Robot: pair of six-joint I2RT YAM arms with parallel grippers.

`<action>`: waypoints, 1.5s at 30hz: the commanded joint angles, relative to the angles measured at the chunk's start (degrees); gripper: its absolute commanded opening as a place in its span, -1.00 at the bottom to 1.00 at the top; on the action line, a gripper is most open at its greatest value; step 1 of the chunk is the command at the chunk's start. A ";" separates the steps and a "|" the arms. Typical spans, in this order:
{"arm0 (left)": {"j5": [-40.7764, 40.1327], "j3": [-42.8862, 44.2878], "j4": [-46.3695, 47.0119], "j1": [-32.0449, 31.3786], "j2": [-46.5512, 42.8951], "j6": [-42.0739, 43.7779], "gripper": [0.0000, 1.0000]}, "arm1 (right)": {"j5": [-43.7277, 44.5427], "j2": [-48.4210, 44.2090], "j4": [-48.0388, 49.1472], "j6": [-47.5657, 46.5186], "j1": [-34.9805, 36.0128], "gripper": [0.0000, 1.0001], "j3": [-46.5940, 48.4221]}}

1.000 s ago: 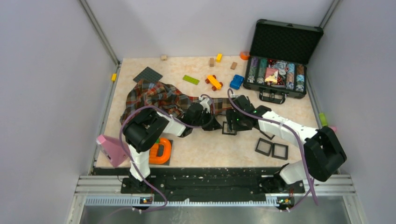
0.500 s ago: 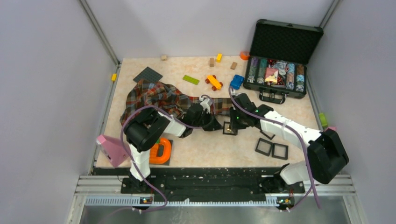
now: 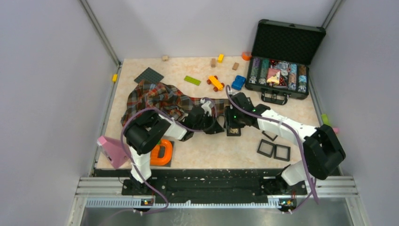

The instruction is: Remove the brooch from the garment

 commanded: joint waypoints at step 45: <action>-30.06 -34.61 36.65 44.50 -26.47 39.49 0.72 | 7.43 -1.53 97.01 -27.65 -37.49 0.89 -45.35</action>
